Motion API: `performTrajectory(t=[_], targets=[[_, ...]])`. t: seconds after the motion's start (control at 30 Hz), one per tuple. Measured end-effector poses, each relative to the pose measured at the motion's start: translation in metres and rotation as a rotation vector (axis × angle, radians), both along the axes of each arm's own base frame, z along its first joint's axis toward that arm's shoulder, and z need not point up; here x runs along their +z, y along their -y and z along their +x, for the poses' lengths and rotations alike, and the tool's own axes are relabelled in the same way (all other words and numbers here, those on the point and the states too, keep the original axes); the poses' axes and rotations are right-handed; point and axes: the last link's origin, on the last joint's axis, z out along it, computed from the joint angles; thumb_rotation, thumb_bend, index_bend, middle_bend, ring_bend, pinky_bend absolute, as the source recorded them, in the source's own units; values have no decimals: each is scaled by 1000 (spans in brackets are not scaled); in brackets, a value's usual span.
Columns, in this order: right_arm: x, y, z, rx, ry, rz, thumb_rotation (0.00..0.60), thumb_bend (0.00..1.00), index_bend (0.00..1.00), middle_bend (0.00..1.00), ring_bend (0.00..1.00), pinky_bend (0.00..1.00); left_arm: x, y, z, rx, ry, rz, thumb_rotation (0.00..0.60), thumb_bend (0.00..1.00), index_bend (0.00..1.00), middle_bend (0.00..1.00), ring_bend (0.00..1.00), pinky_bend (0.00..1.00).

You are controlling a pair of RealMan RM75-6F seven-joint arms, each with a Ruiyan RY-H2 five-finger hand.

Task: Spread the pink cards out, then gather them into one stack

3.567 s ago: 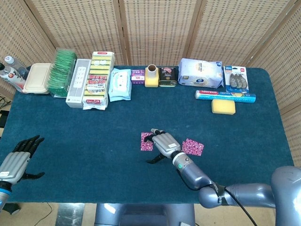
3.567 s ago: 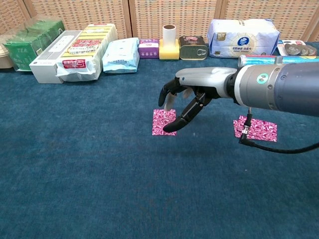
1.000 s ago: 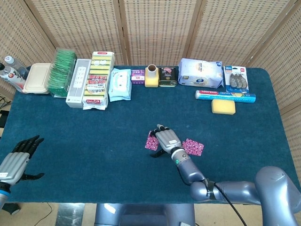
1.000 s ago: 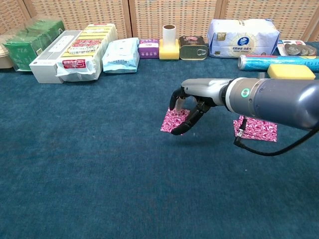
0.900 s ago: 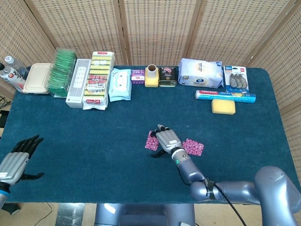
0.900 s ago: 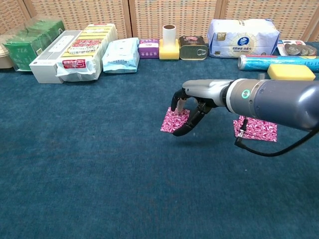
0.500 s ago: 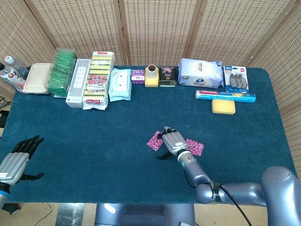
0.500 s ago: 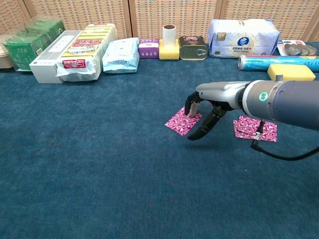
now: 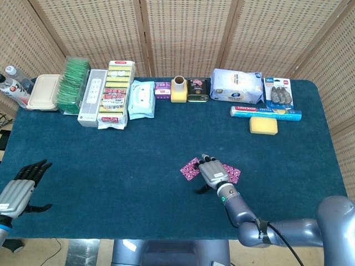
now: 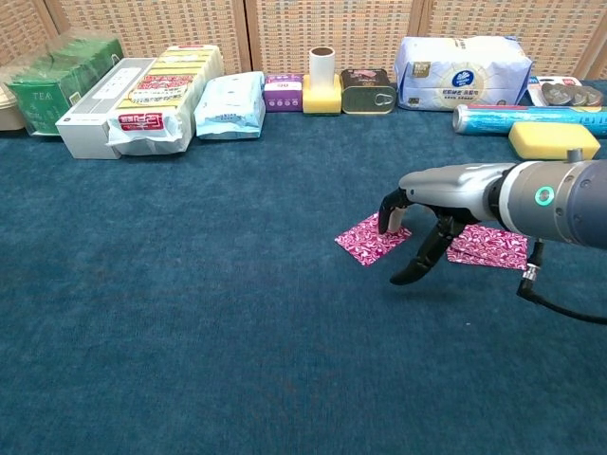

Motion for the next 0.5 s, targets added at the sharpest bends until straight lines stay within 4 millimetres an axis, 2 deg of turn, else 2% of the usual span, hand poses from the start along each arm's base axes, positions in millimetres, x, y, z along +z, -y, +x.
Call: performTrajectory(t=[0.33, 0.5], targets=[[10, -6, 11, 54, 2, -28, 406, 245, 224, 206, 38, 184, -1, 0, 1, 0, -3, -1, 600, 32, 0, 0, 0, 35], [12, 0, 18, 161, -4, -67, 446, 247, 204, 147, 38, 183, -2, 0, 1, 0, -4, -1, 600, 33, 0, 0, 0, 35]])
